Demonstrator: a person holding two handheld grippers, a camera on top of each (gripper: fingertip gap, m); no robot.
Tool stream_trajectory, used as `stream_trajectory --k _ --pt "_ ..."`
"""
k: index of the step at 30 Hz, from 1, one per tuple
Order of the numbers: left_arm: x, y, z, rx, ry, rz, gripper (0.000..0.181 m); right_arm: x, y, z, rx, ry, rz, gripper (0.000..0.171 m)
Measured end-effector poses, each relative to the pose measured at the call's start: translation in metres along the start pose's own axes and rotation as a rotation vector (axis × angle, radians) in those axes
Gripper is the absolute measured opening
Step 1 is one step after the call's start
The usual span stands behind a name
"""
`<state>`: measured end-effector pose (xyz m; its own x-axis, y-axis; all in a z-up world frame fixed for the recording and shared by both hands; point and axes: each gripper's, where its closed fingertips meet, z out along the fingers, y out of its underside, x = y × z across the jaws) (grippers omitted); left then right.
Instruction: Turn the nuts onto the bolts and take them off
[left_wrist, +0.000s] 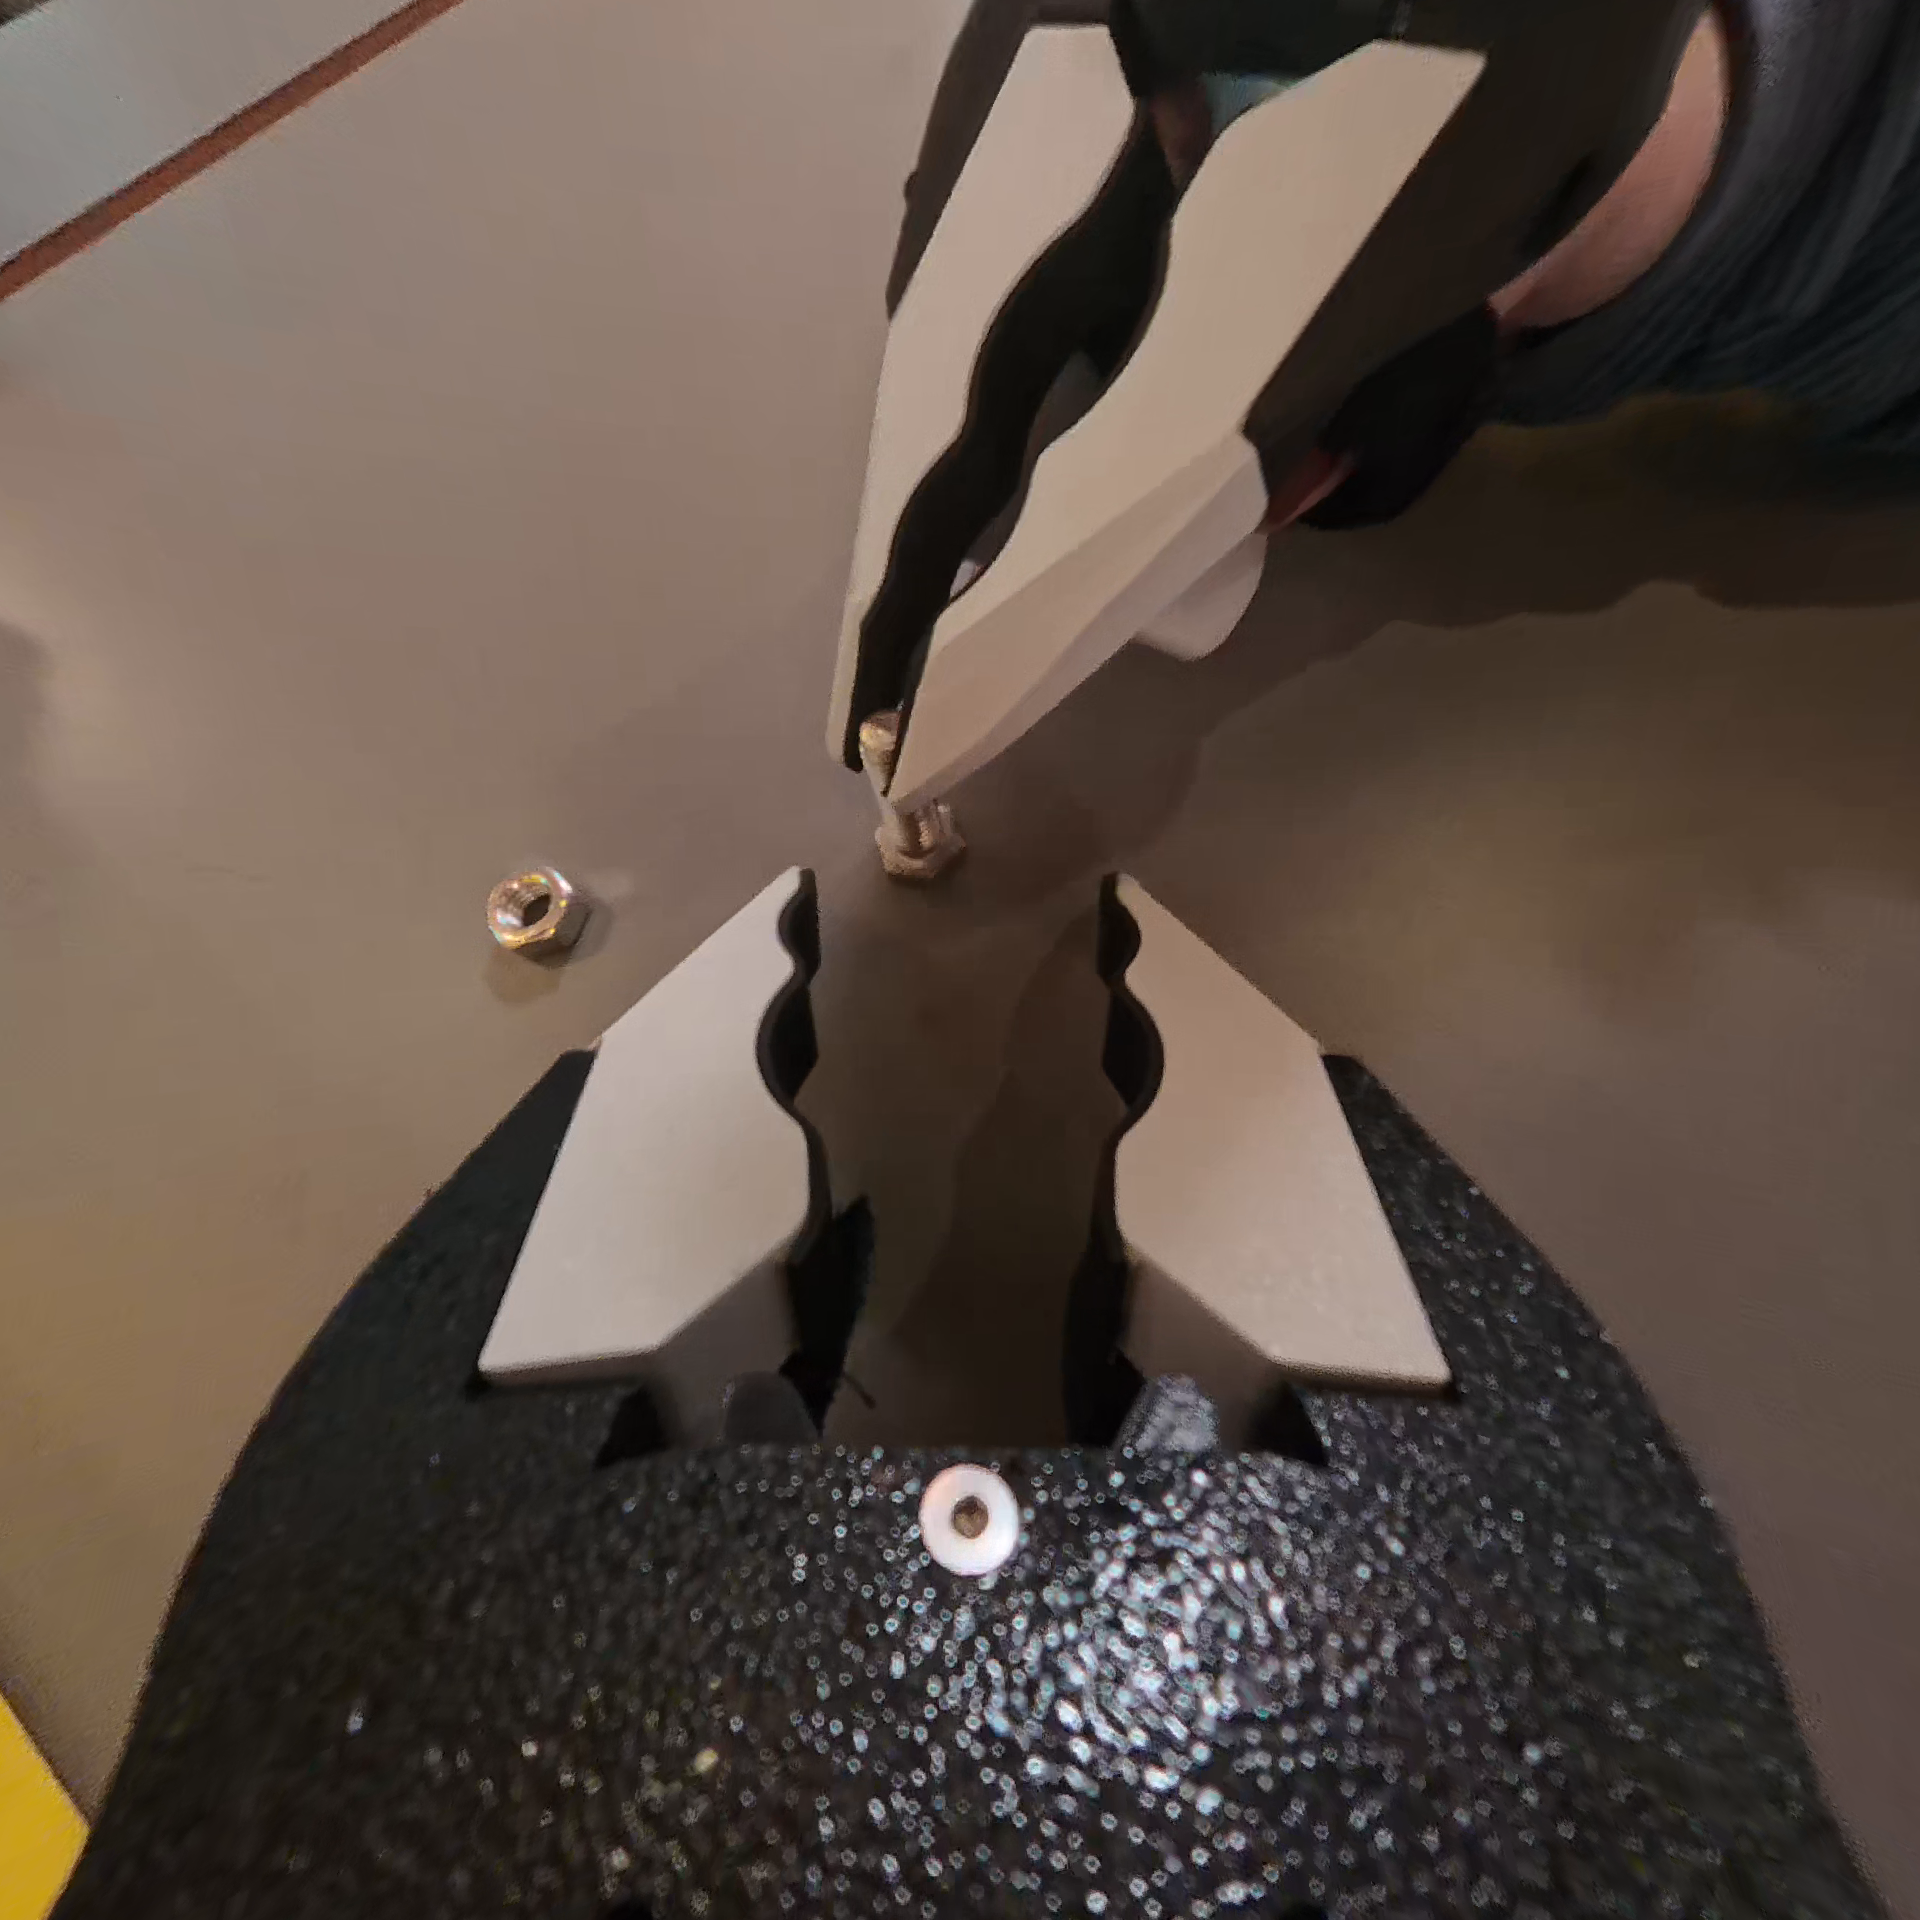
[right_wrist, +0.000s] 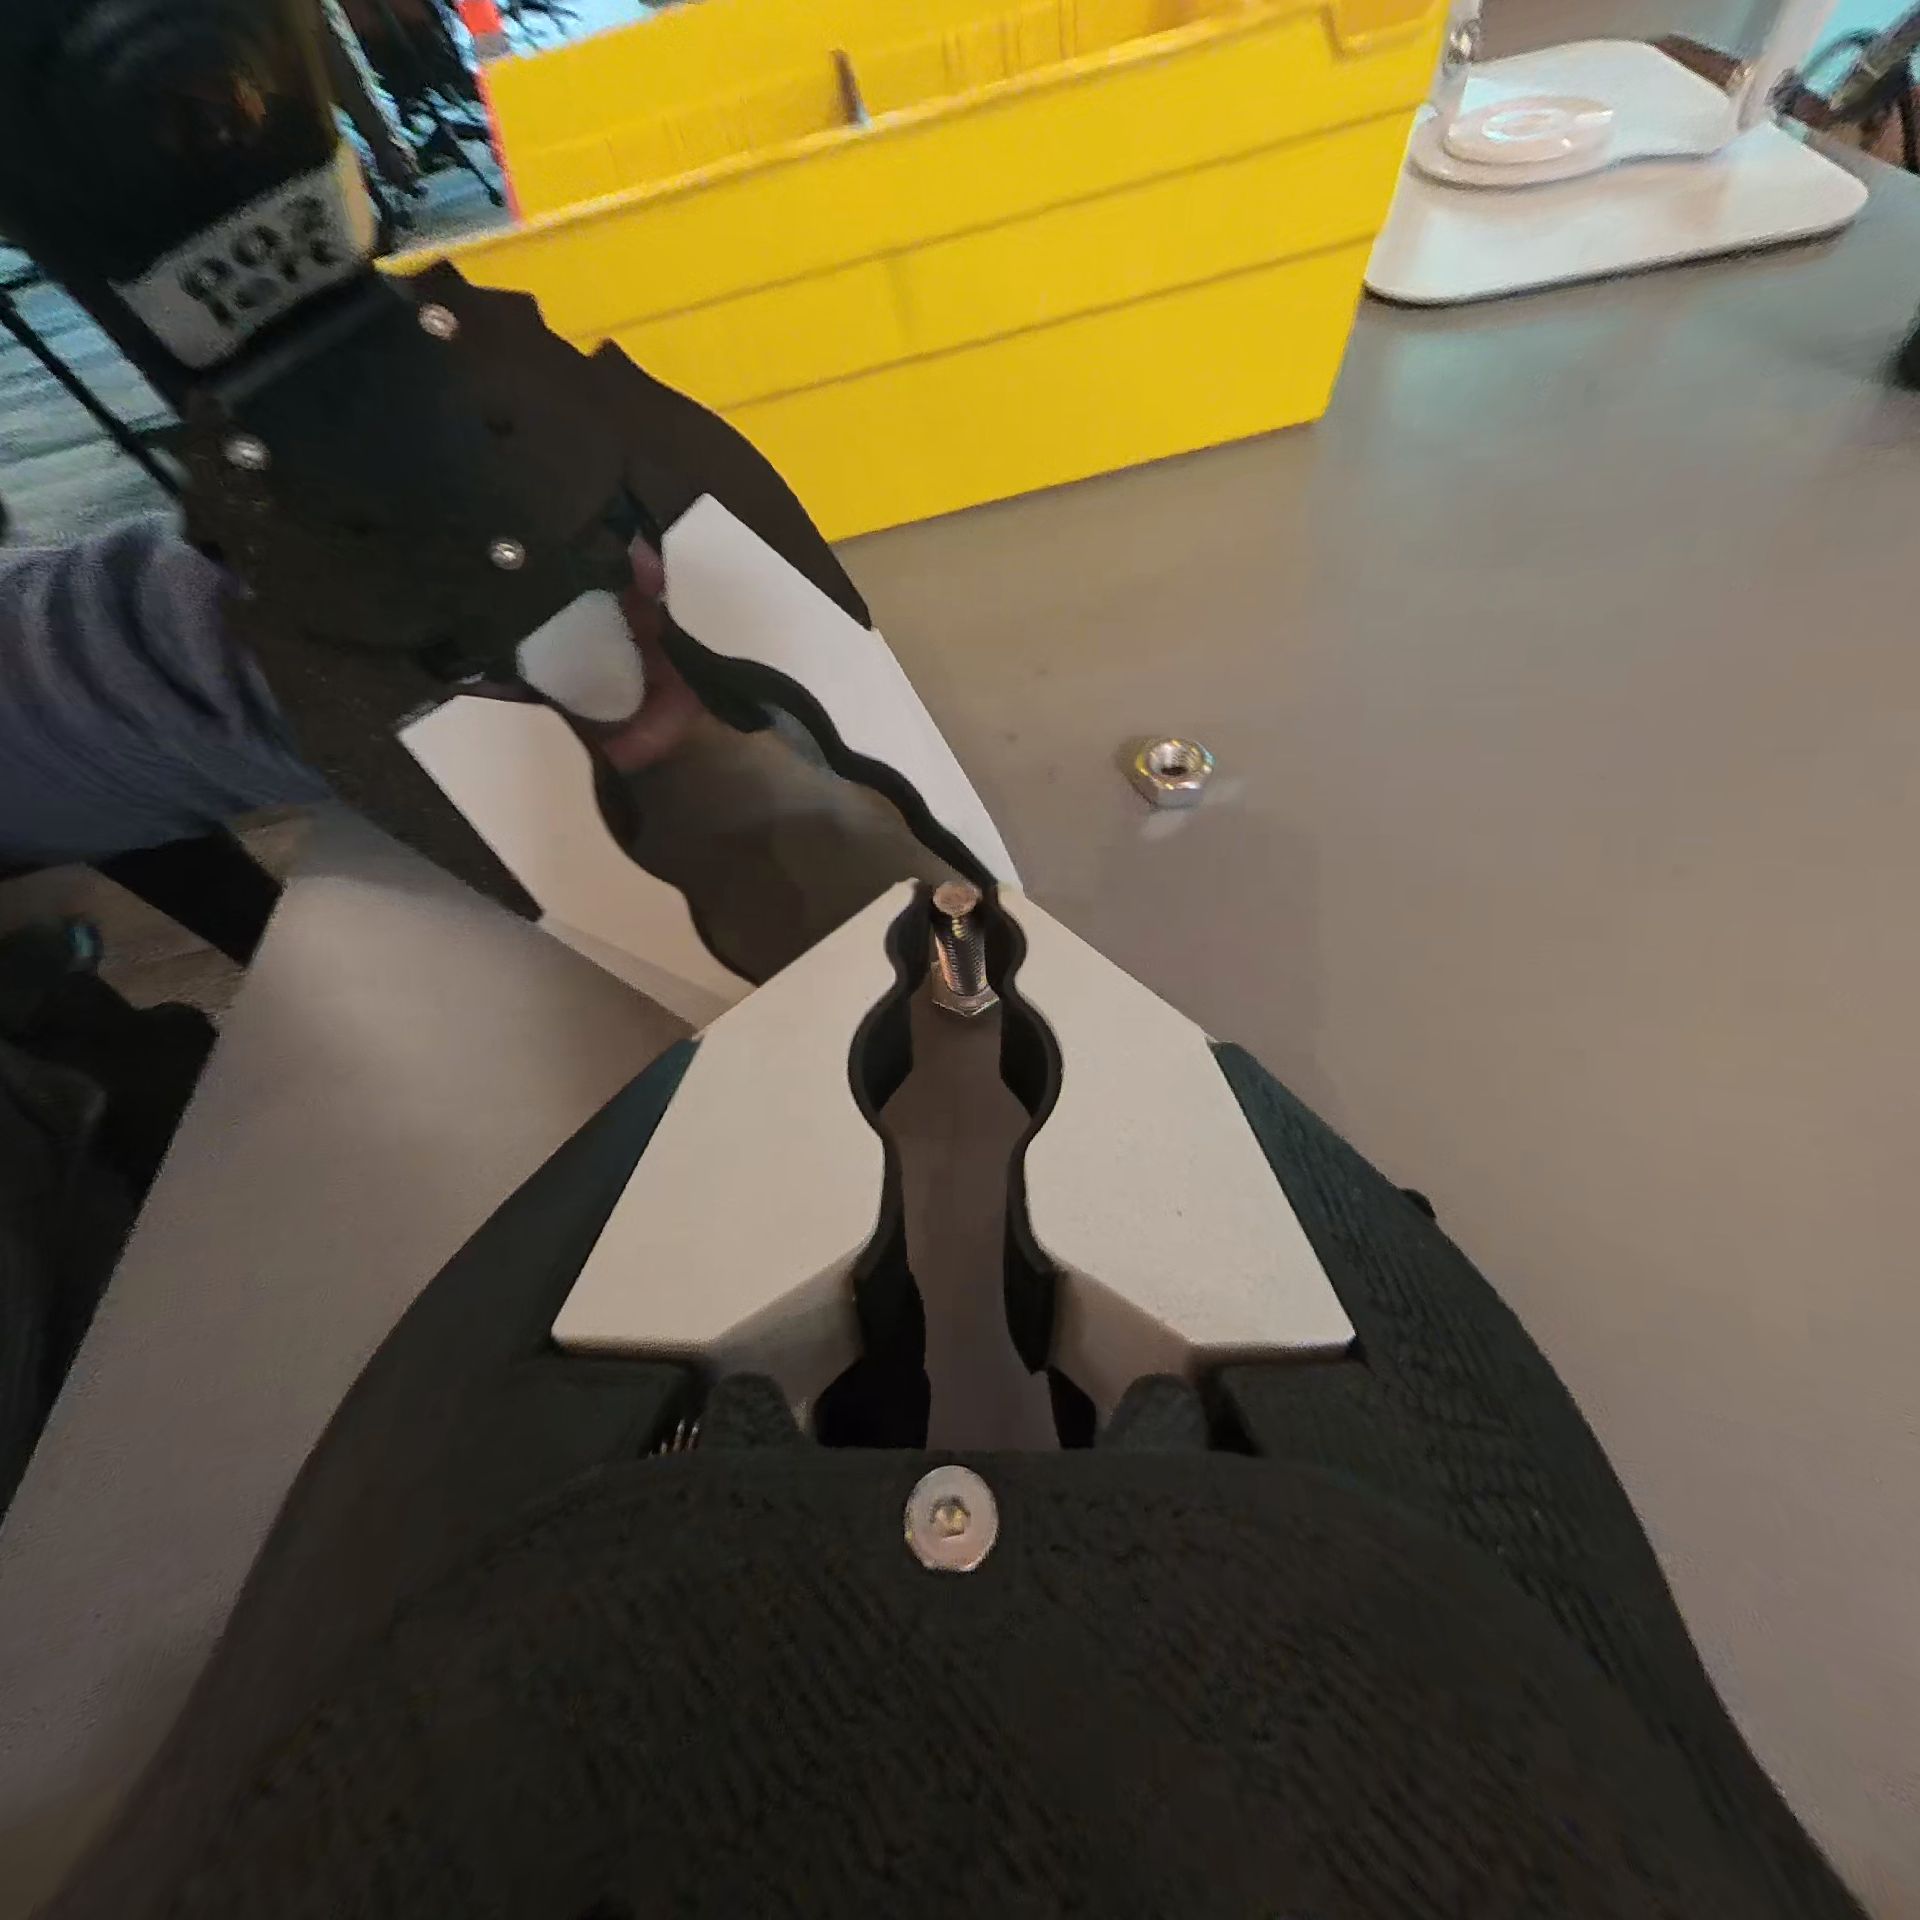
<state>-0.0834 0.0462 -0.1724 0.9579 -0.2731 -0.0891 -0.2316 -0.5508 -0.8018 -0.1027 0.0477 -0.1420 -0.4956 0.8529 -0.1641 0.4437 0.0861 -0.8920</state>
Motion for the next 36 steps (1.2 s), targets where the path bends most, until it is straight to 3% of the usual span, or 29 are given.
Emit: stream_trajectory --k 1,6,12,21,36 --pt "0.002 -0.001 -0.001 0.006 0.002 0.019 0.049 -0.005 -0.003 -0.002 0.025 -0.029 -0.016 0.008" --pt "0.023 -0.002 -0.004 0.026 0.112 0.102 0.047 -0.037 -0.015 -0.020 0.148 -0.238 -0.098 0.008" --pt "0.059 -0.012 -0.013 0.105 0.299 0.158 0.048 -0.056 -0.015 -0.031 0.179 -0.394 -0.128 0.007" --pt "0.046 -0.032 -0.029 0.260 0.349 -0.002 0.023 -0.055 -0.018 -0.036 0.211 -0.410 -0.109 0.008" --pt "0.044 -0.031 -0.027 0.241 0.353 -0.027 0.019 -0.053 -0.022 -0.039 0.244 -0.402 -0.103 0.008"
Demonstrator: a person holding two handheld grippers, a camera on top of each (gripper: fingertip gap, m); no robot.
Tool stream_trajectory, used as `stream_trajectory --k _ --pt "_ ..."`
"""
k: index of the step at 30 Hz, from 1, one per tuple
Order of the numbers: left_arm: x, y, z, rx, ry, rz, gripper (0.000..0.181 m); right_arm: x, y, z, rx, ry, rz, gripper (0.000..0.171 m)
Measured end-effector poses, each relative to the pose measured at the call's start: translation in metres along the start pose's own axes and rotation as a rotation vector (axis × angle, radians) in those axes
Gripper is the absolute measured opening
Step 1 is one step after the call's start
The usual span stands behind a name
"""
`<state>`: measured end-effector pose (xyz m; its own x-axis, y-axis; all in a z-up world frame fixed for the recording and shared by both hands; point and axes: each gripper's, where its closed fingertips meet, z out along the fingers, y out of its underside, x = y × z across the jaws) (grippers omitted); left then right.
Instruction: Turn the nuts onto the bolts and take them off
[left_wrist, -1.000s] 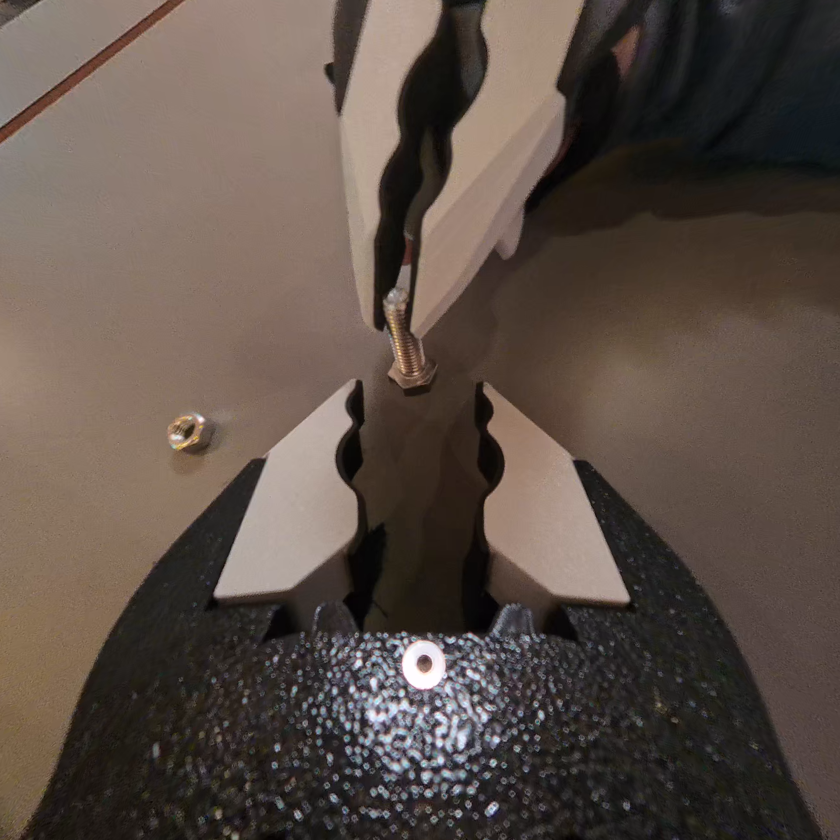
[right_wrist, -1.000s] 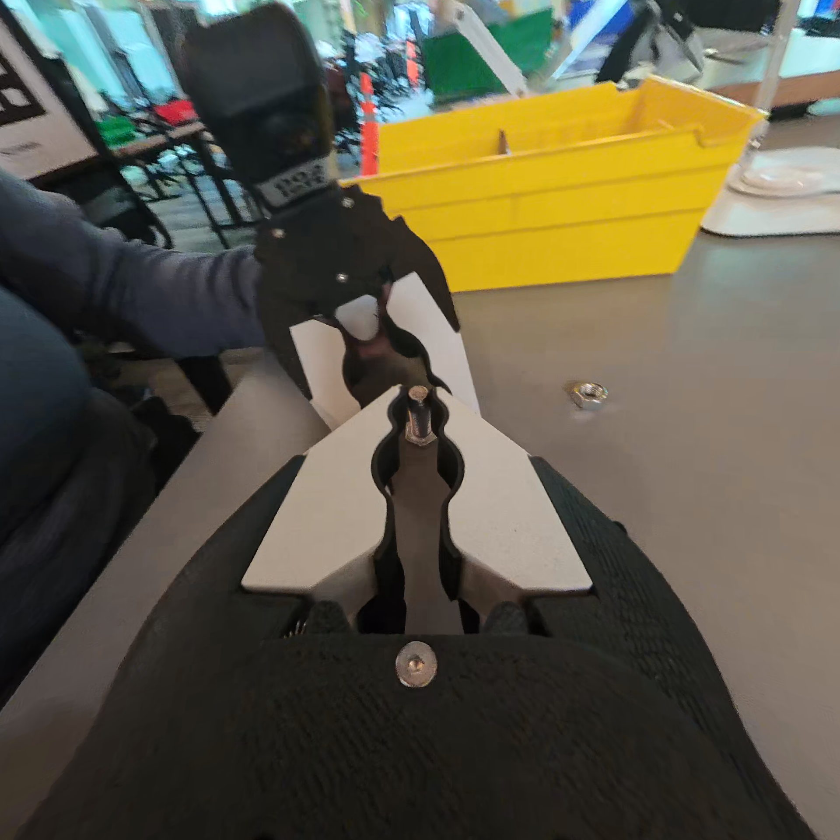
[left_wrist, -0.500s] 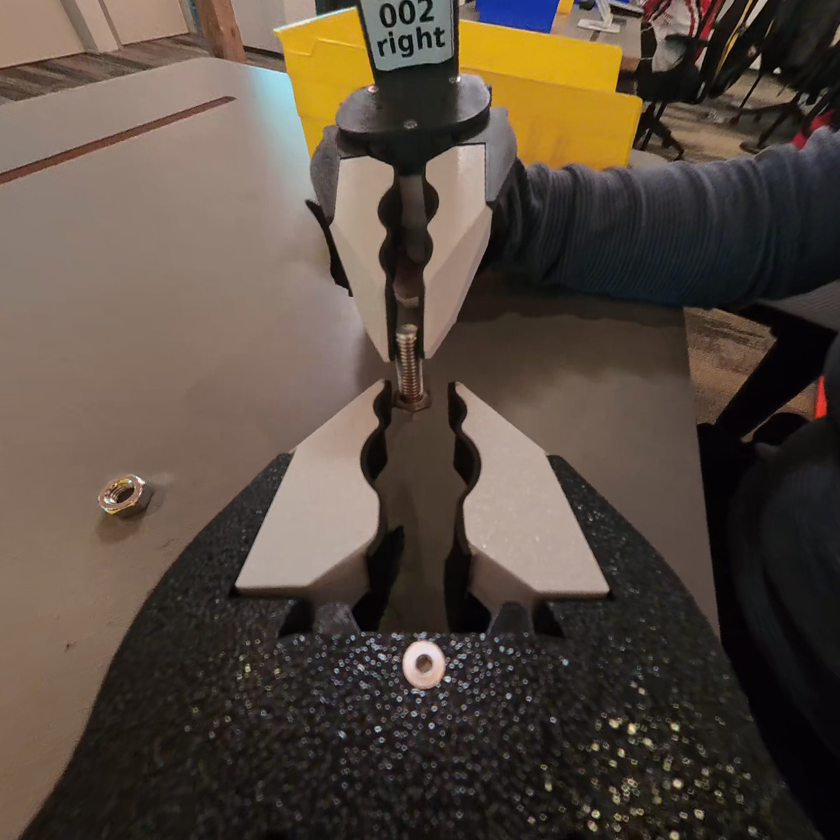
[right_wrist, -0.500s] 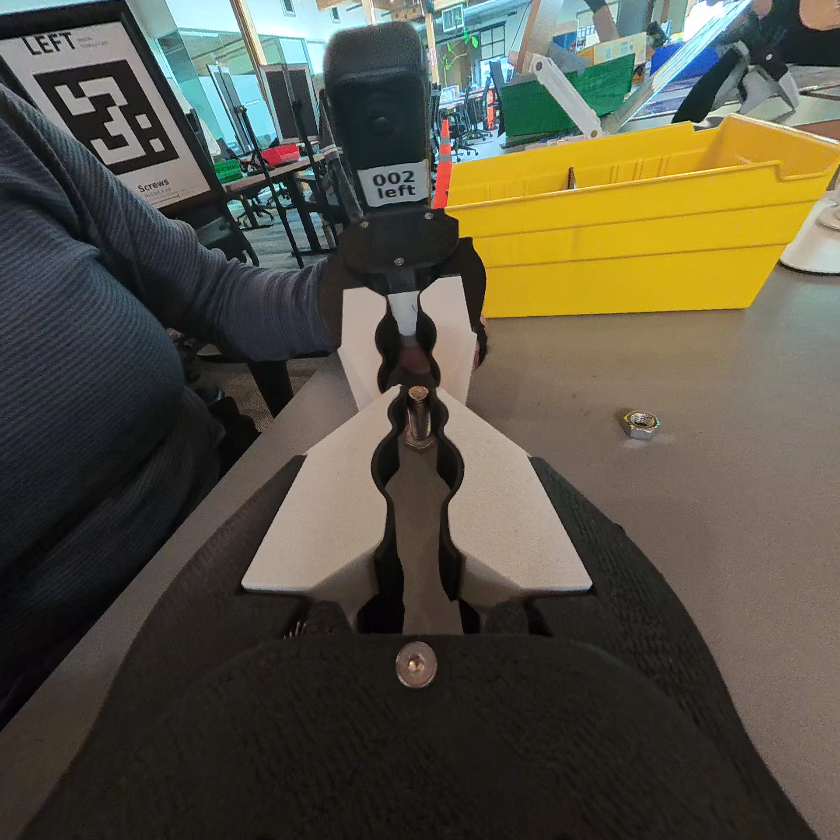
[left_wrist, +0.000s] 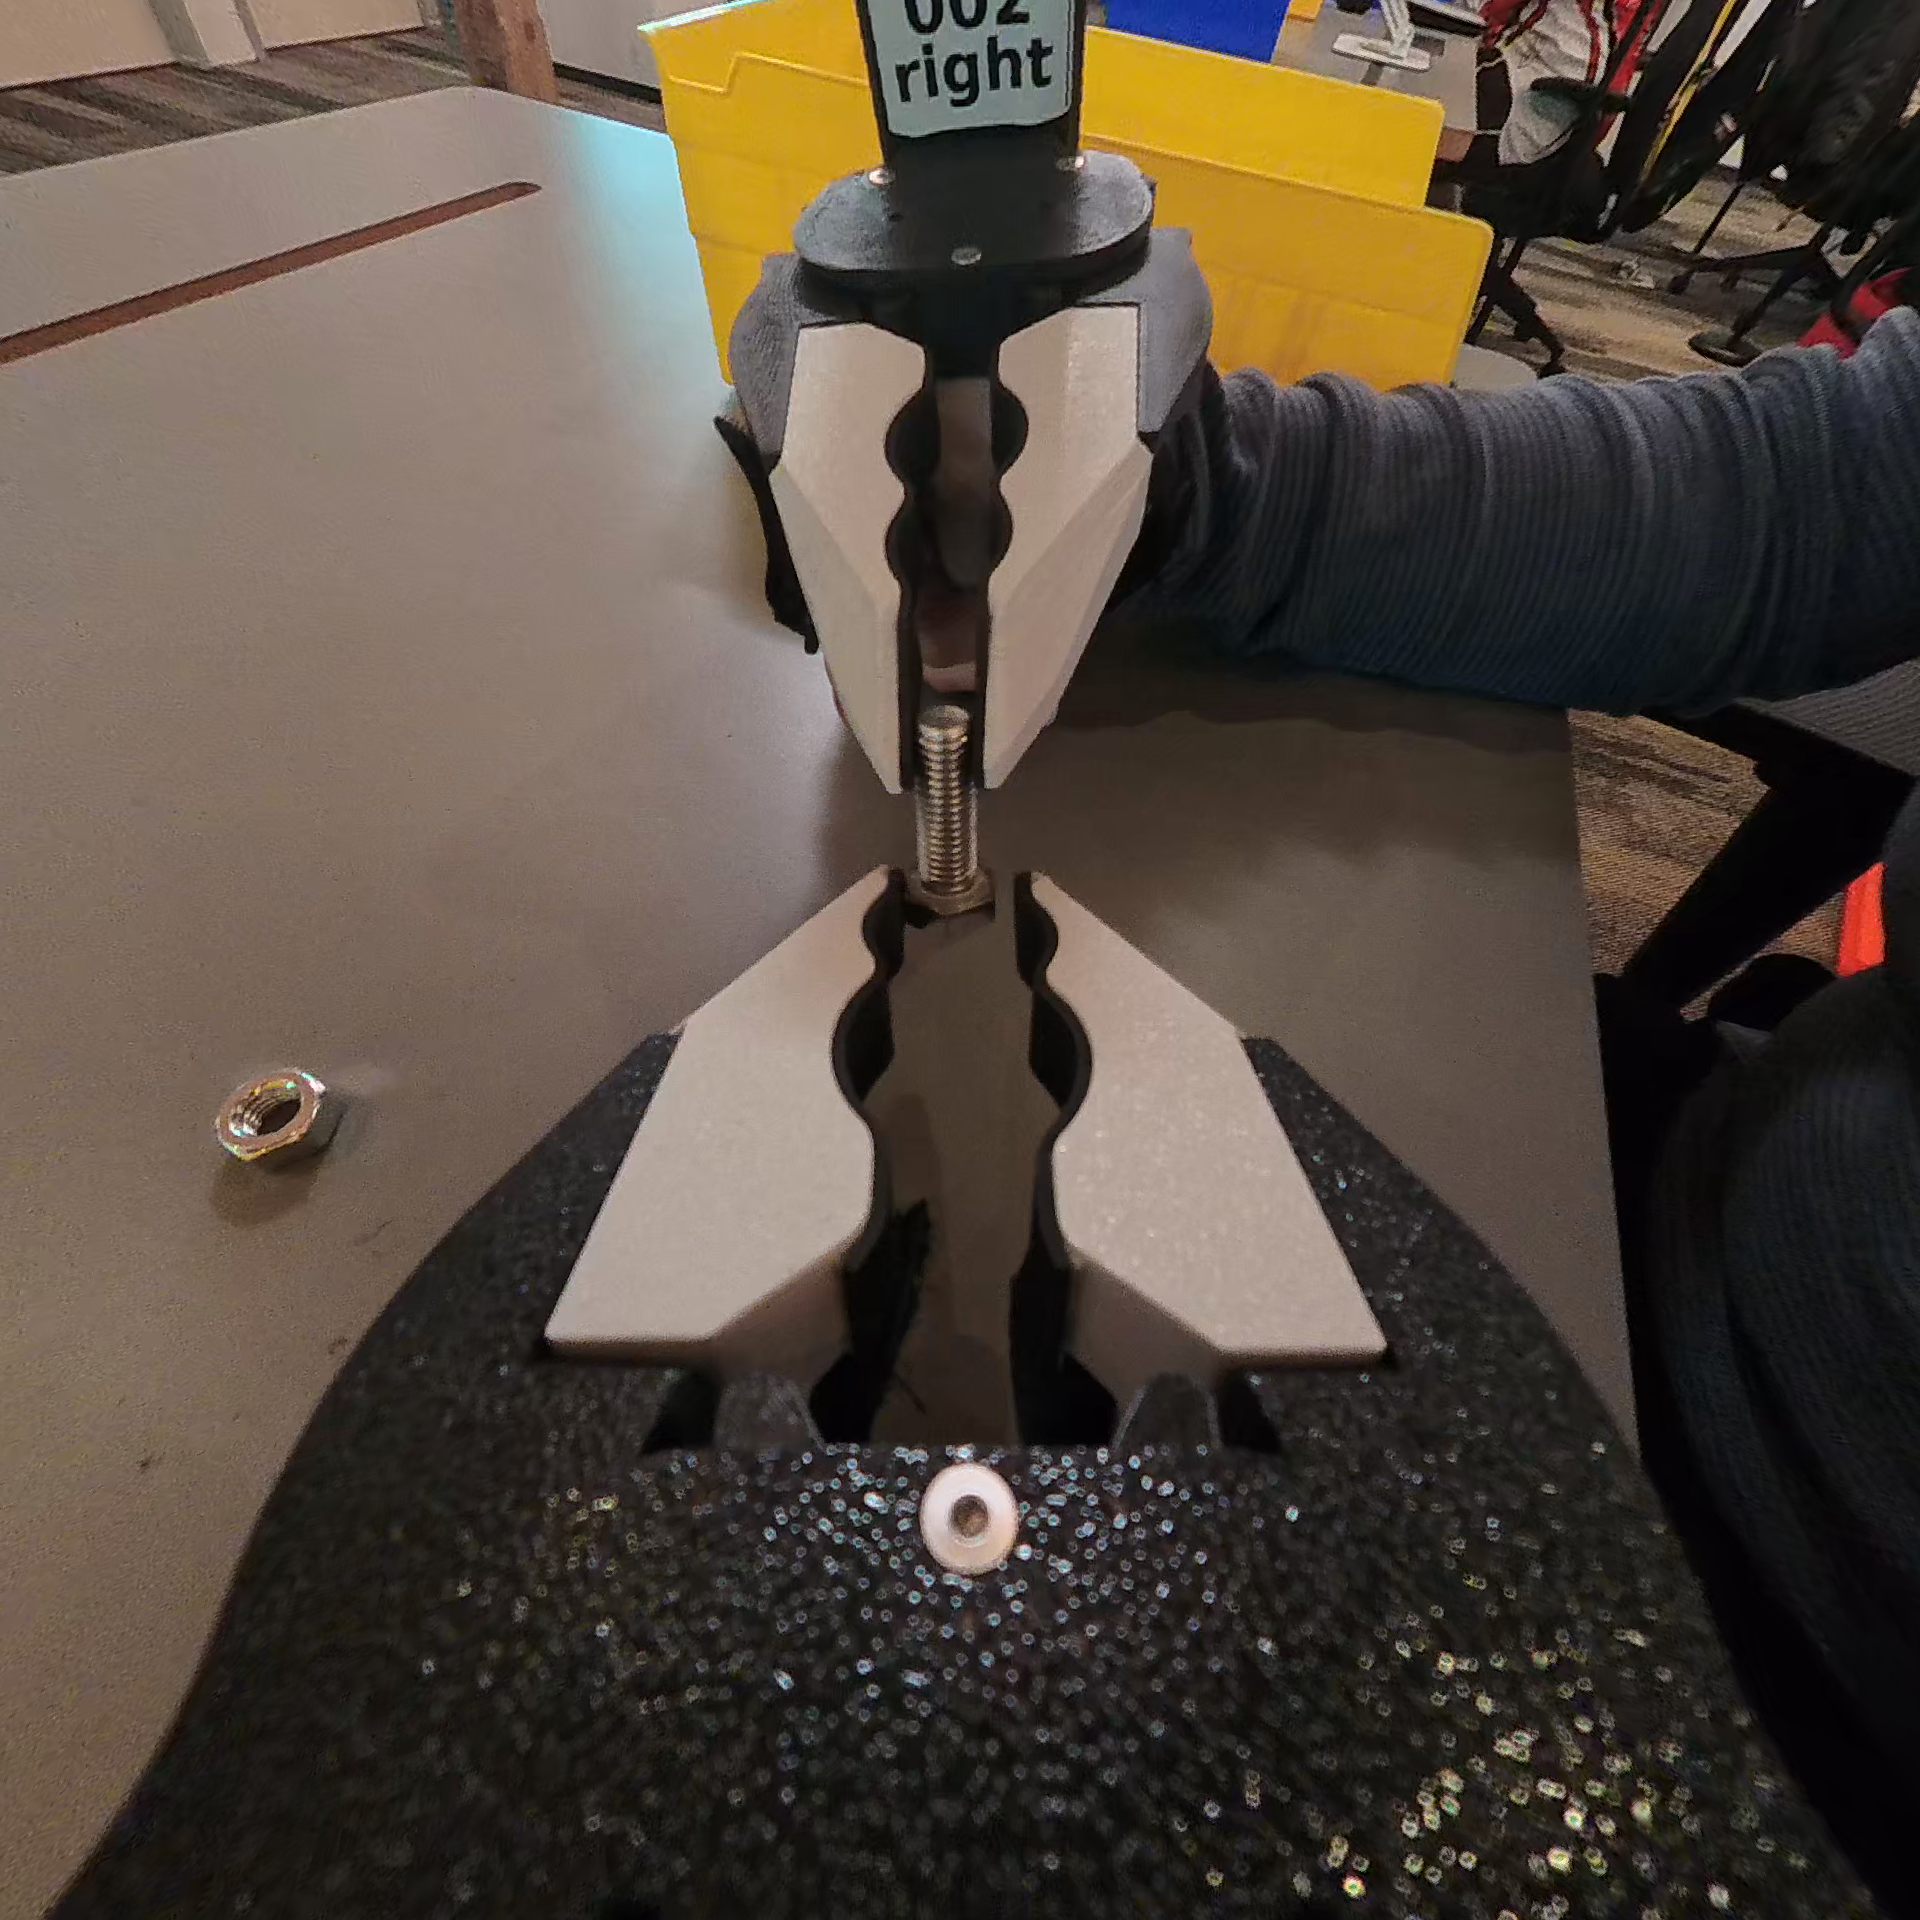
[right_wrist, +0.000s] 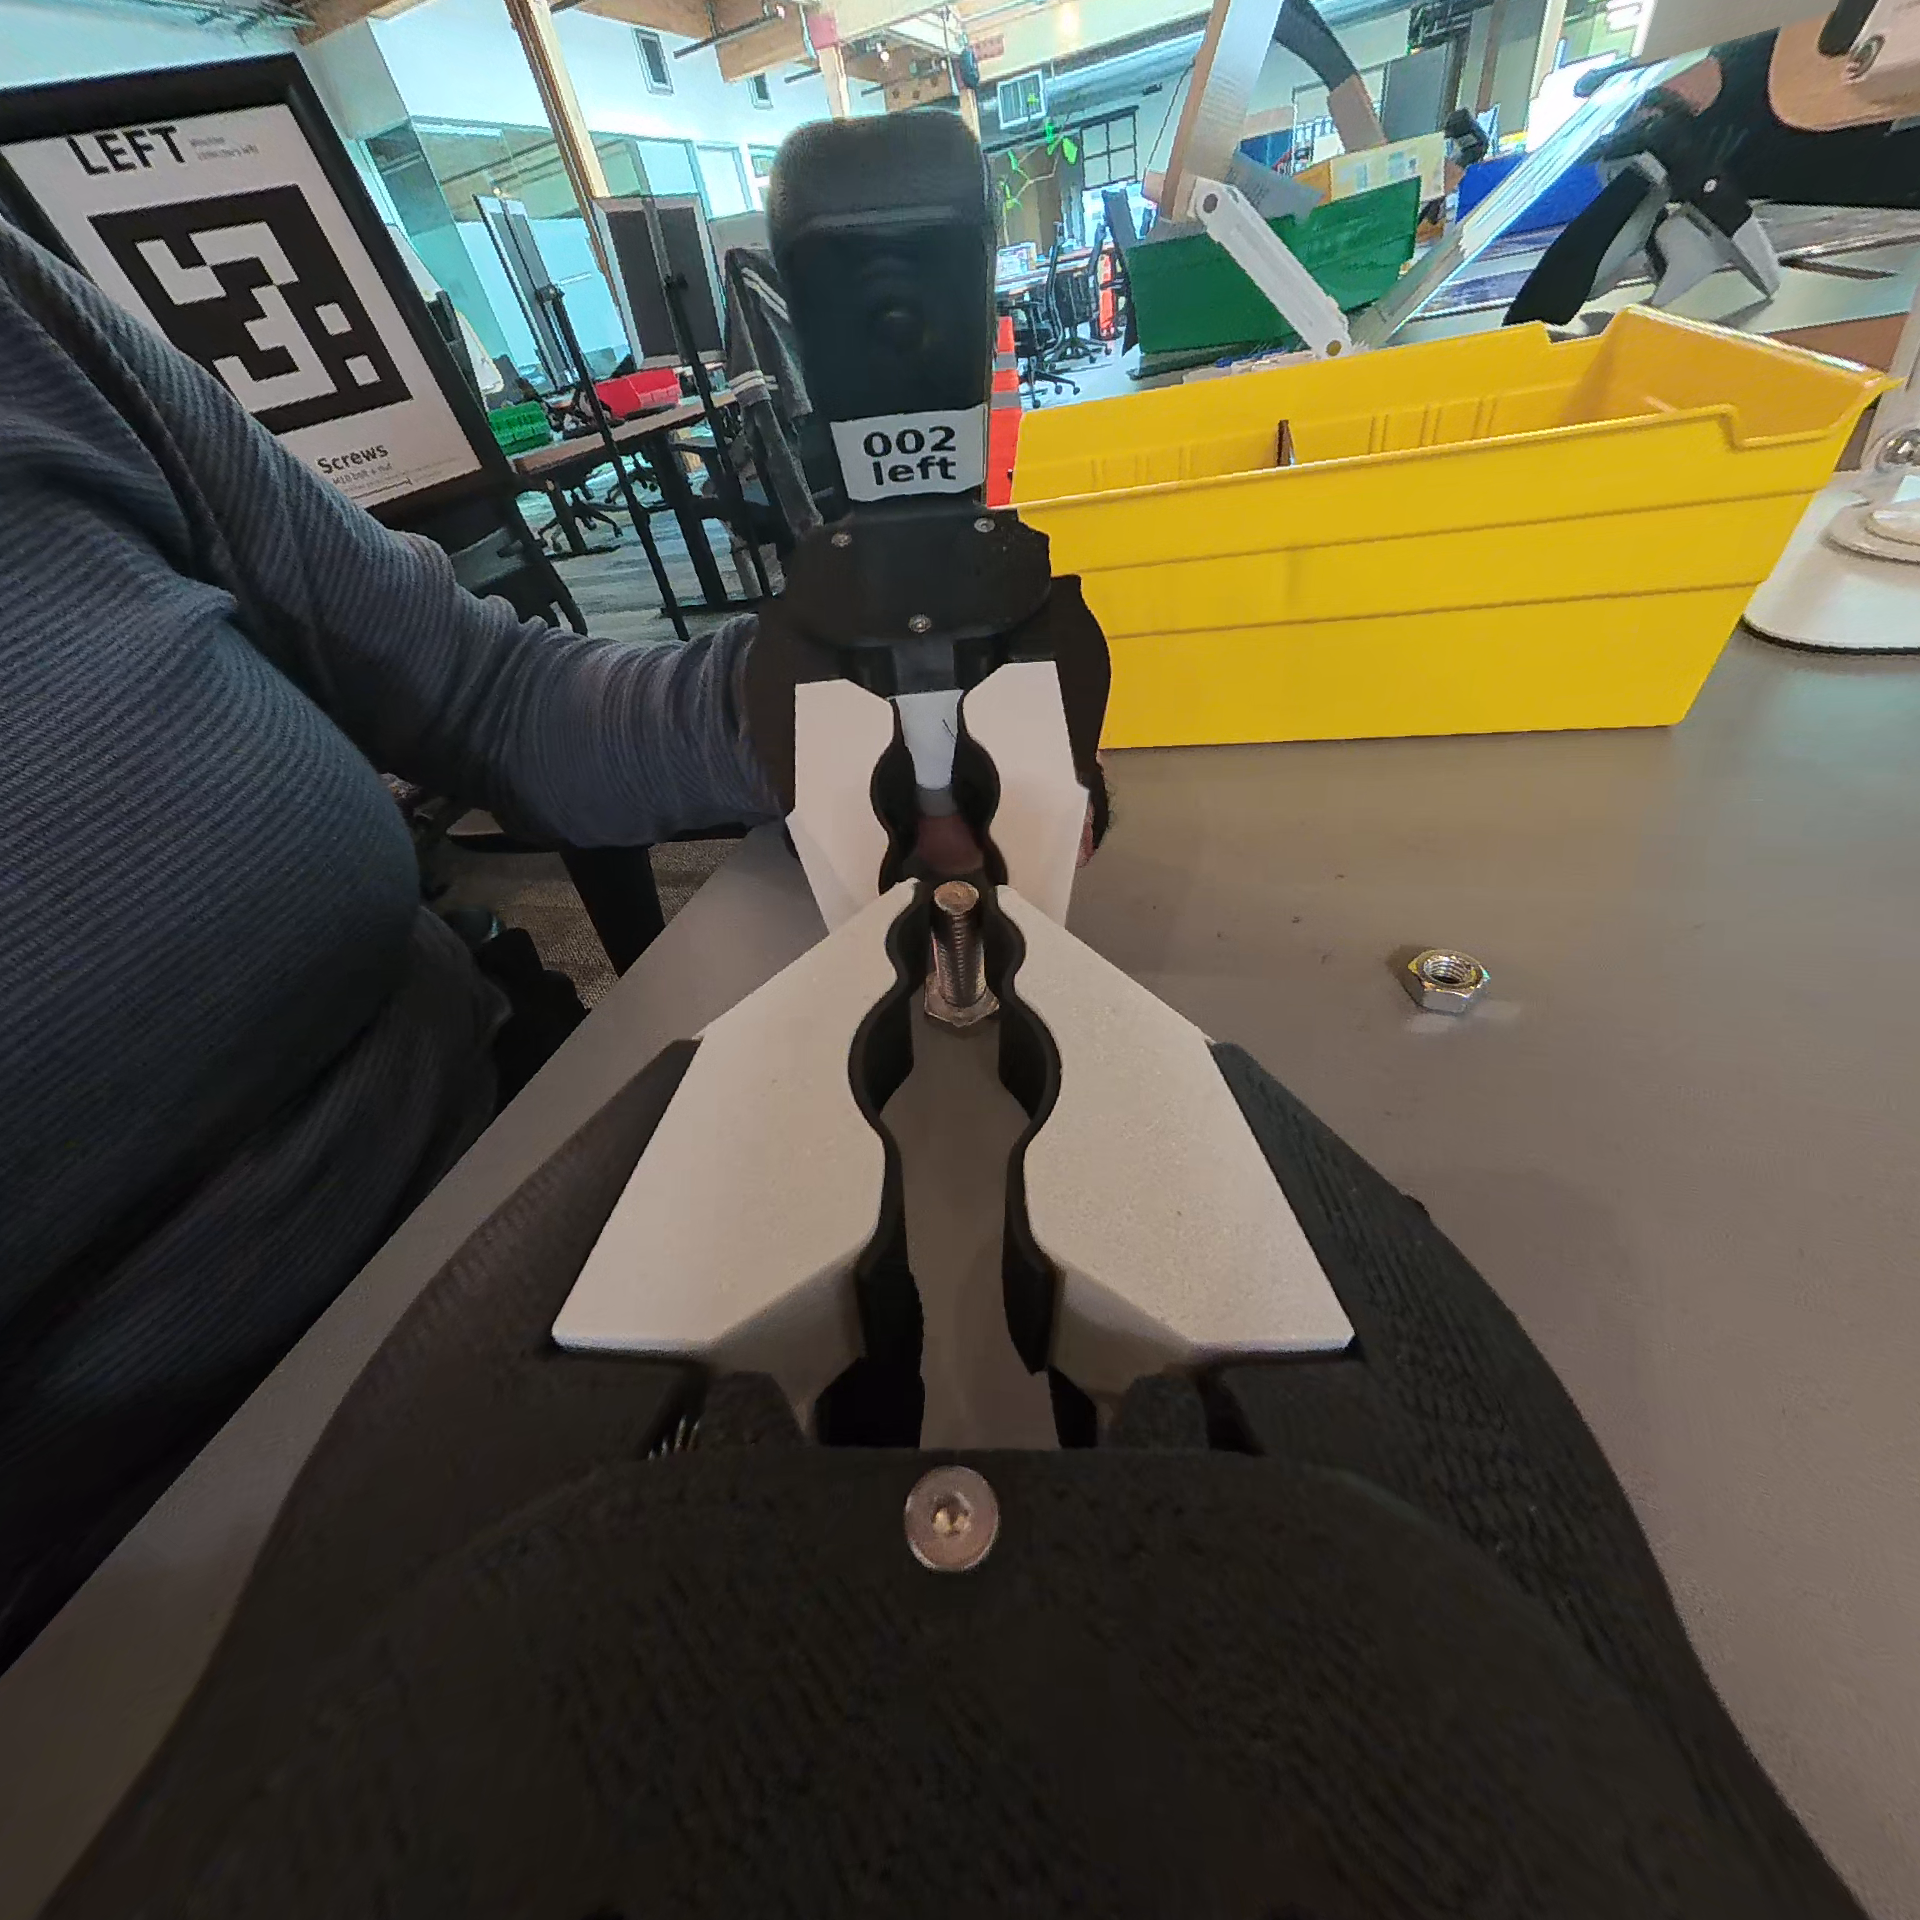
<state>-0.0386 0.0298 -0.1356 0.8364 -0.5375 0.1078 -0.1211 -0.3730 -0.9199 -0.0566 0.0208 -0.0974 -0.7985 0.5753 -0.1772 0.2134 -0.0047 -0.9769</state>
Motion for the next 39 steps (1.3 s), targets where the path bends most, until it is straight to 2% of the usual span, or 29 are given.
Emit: stream_trajectory --k 23,25,27,29,31,32,34,39 --pt "-0.001 -0.010 -0.006 0.077 0.007 0.007 0.014 -0.002 -0.007 -0.005 0.056 -0.009 0.014 0.008" --pt "-0.005 -0.017 -0.009 0.129 -0.034 0.039 0.014 -0.002 -0.012 -0.008 0.110 -0.008 0.030 0.009" --pt "-0.019 -0.029 -0.018 0.220 -0.153 0.076 0.014 0.004 -0.030 -0.017 0.261 0.026 0.049 0.009" --pt "-0.039 -0.038 -0.032 0.291 -0.342 0.116 0.014 0.019 -0.043 -0.030 0.369 0.128 0.034 0.010" --pt "-0.047 -0.048 -0.045 0.357 -0.463 0.160 0.014 0.037 -0.051 -0.042 0.417 0.301 -0.016 0.012" --pt "-0.048 -0.052 -0.050 0.390 -0.500 0.176 0.014 0.048 -0.050 -0.046 0.409 0.407 -0.039 0.012" --pt "-0.052 -0.059 -0.060 0.444 -0.559 0.182 0.014 0.065 -0.036 -0.041 0.278 0.564 -0.058 0.013" --pt "-0.054 -0.069 -0.078 0.523 -0.638 0.221 0.014 0.085 0.019 0.012 -0.205 0.528 0.071 0.032"
